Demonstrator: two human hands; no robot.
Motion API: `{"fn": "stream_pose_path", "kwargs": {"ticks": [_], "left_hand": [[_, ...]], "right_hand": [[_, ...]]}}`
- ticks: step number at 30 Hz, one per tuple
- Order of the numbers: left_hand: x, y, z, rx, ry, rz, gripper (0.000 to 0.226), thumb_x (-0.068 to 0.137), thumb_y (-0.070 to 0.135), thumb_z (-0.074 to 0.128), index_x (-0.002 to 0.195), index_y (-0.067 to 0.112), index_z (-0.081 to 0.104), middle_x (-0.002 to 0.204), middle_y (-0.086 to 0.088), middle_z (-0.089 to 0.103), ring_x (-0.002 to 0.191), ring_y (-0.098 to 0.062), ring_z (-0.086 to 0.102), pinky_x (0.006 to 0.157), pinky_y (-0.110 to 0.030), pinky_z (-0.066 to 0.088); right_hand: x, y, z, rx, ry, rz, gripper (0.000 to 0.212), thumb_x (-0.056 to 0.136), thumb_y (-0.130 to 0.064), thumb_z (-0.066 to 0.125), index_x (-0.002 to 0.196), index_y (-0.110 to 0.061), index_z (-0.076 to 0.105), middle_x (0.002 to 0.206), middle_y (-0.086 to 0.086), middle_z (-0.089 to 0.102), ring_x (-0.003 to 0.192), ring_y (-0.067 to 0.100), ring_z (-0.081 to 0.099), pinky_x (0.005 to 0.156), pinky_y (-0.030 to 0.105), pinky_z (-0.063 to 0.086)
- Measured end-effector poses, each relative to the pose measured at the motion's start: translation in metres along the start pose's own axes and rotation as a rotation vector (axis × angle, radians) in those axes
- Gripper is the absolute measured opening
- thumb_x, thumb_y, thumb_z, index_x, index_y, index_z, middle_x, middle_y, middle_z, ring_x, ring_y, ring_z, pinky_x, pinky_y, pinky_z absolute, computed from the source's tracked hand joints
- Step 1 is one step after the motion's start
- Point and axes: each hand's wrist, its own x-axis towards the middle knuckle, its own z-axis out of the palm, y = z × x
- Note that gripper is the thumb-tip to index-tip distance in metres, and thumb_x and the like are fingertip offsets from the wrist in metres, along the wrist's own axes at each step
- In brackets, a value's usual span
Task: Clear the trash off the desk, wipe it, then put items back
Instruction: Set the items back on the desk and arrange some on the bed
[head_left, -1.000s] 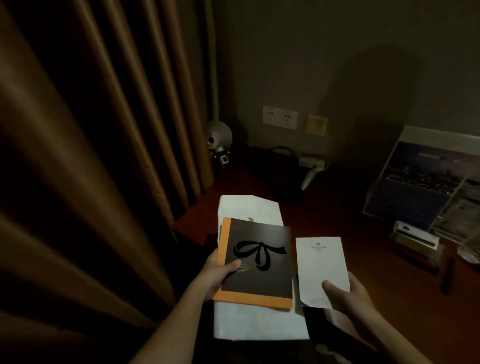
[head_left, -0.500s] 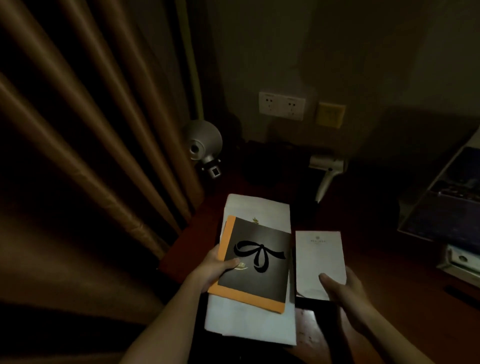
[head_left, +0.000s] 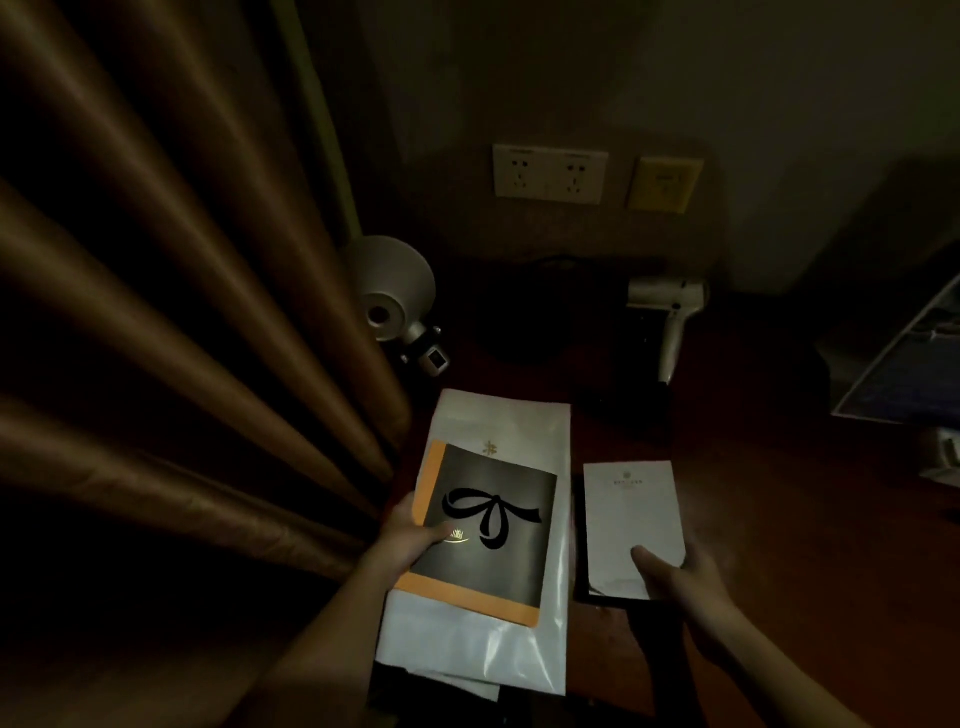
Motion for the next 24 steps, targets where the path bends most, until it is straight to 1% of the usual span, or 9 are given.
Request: {"fn": "stream_pose_path", "kwargs": {"ticks": [4, 7, 10, 13, 15, 18, 20, 22, 24], "left_hand": [[0.01, -0.006, -0.026, 0.136, 0.145, 0.029, 0.052, 0.075, 0.007, 0.079, 0.118, 0.008, 0.051, 0.105, -0.011, 0.062, 0.097, -0.028, 0.061, 0.08, -0.036, 0.051], [0.016, -0.012, -0.035, 0.383, 0.21, 0.091, 0.063, 0.069, 0.02, 0.084, 0.12, 0.007, 0.049, 0.117, -0.013, 0.049, 0.102, -0.031, 0.055, 0.08, -0.034, 0.047], [0.018, -0.014, -0.038, 0.451, 0.275, 0.109, 0.064, 0.073, 0.025, 0.081, 0.124, 0.009, 0.047, 0.123, -0.015, 0.041, 0.104, -0.034, 0.053, 0.083, -0.036, 0.047], [0.014, -0.018, -0.036, 0.512, 0.346, 0.155, 0.055, 0.076, 0.03, 0.078, 0.12, 0.013, 0.049, 0.123, -0.013, 0.042, 0.107, -0.034, 0.051, 0.087, -0.043, 0.048], [0.011, -0.023, -0.036, 0.585, 0.364, 0.15, 0.049, 0.077, 0.033, 0.075, 0.117, 0.017, 0.05, 0.12, -0.011, 0.045, 0.11, -0.033, 0.049, 0.088, -0.044, 0.047], [0.008, -0.025, -0.037, 0.582, 0.37, 0.133, 0.044, 0.076, 0.035, 0.076, 0.109, 0.019, 0.05, 0.115, -0.008, 0.049, 0.102, -0.031, 0.054, 0.084, -0.044, 0.05], [0.008, -0.022, -0.037, 0.628, 0.368, 0.121, 0.044, 0.076, 0.038, 0.075, 0.106, 0.02, 0.049, 0.113, -0.006, 0.05, 0.101, -0.029, 0.055, 0.084, -0.043, 0.05], [0.008, -0.02, -0.037, 0.636, 0.346, 0.111, 0.046, 0.078, 0.038, 0.074, 0.109, 0.018, 0.048, 0.113, -0.006, 0.05, 0.101, -0.028, 0.055, 0.082, -0.04, 0.05], [0.009, -0.02, -0.037, 0.625, 0.339, 0.119, 0.044, 0.08, 0.036, 0.073, 0.109, 0.015, 0.048, 0.112, -0.008, 0.051, 0.099, -0.027, 0.056, 0.08, -0.037, 0.05]], "right_hand": [[-0.006, 0.001, 0.031, 0.008, 0.017, 0.006, 0.051, 0.084, -0.012, 0.066, 0.13, -0.011, 0.043, 0.117, 0.013, 0.059, 0.097, 0.029, 0.064, 0.069, 0.034, 0.056], [-0.013, 0.001, 0.042, -0.007, 0.093, 0.015, 0.054, 0.085, -0.009, 0.065, 0.129, -0.017, 0.036, 0.119, 0.012, 0.053, 0.098, 0.032, 0.06, 0.067, 0.036, 0.055], [-0.021, -0.004, 0.047, -0.061, 0.148, -0.007, 0.054, 0.086, -0.008, 0.063, 0.121, -0.026, 0.025, 0.117, 0.015, 0.049, 0.097, 0.035, 0.06, 0.065, 0.037, 0.055], [-0.028, -0.014, 0.051, -0.25, 0.263, -0.063, 0.054, 0.089, -0.011, 0.06, 0.131, -0.013, 0.026, 0.121, 0.02, 0.049, 0.098, 0.037, 0.059, 0.075, 0.044, 0.055], [-0.031, -0.018, 0.053, -0.427, 0.37, -0.055, 0.055, 0.09, -0.014, 0.059, 0.134, 0.0, 0.03, 0.126, 0.021, 0.044, 0.109, 0.037, 0.051, 0.083, 0.039, 0.047], [-0.035, -0.02, 0.052, -0.719, 0.445, 0.03, 0.054, 0.09, -0.028, 0.061, 0.13, 0.0, 0.039, 0.129, 0.02, 0.041, 0.117, 0.035, 0.043, 0.089, 0.038, 0.042], [-0.033, -0.016, 0.048, -0.905, 0.521, 0.038, 0.05, 0.09, -0.038, 0.059, 0.123, -0.003, 0.046, 0.121, 0.017, 0.047, 0.112, 0.031, 0.045, 0.092, 0.038, 0.044], [-0.031, -0.015, 0.048, -0.861, 0.581, -0.052, 0.037, 0.094, -0.031, 0.053, 0.115, -0.001, 0.051, 0.107, 0.014, 0.053, 0.097, 0.025, 0.05, 0.08, 0.033, 0.048], [-0.033, -0.02, 0.053, -0.565, 0.516, -0.13, 0.025, 0.098, -0.019, 0.044, 0.114, 0.0, 0.048, 0.099, 0.013, 0.055, 0.082, 0.026, 0.057, 0.062, 0.03, 0.048]]}}
